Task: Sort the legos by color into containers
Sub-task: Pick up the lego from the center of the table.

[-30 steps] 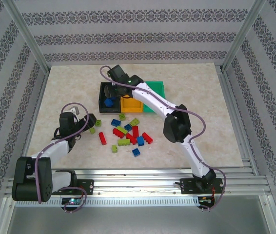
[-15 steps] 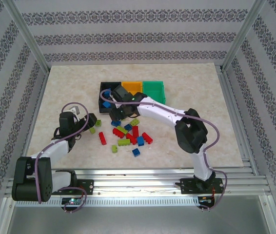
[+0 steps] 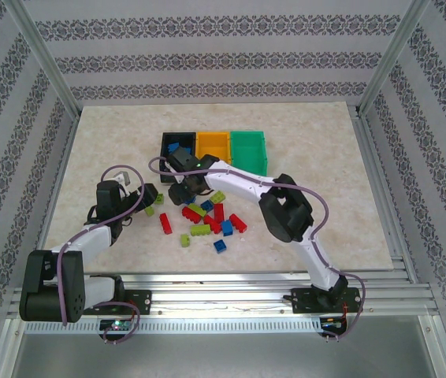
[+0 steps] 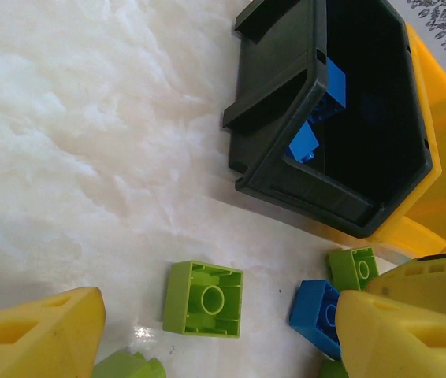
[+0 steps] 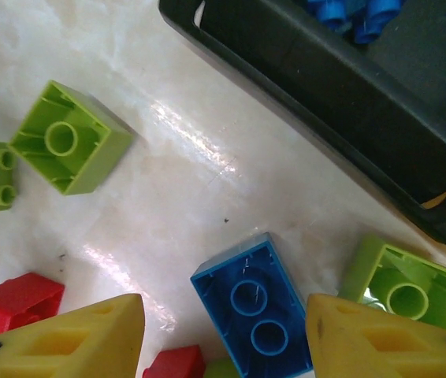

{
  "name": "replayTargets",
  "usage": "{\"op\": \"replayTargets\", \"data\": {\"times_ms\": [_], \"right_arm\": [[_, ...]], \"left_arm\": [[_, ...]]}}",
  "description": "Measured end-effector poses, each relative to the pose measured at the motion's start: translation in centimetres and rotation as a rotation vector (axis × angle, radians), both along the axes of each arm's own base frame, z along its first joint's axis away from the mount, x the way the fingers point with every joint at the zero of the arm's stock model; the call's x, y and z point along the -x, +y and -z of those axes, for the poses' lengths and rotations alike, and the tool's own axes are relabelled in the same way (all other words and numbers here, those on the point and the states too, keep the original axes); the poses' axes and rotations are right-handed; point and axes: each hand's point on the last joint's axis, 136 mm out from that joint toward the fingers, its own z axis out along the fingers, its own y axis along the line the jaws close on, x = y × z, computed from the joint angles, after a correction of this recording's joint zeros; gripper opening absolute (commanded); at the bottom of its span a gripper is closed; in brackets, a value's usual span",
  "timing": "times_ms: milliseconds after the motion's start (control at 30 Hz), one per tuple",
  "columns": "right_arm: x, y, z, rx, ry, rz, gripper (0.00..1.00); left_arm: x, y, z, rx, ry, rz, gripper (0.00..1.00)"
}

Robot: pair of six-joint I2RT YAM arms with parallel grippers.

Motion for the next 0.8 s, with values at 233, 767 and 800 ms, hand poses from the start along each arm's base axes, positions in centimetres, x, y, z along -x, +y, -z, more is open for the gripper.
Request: {"op": "replayTargets", "data": {"times_ms": [233,767,800], "right_arm": [[-0.5,0.5,0.8,0.047,-0.023,-0.019,0.58],[-1.0,-0.5,3.1,0.154,-0.061,-0.024,0.57],[-0.9,-0.7,3.4,0.160,-0.058,-0.024,0.57]], "left_arm": [[0.0,0.0,0.0,0.000,-0.001,0.000,0.78],[0.0,0.0,-0.1,0.000,-0.004,0.000,0.78],[0.0,0.0,-0.1,0.000,-0.005,0.000,0.78]]}}
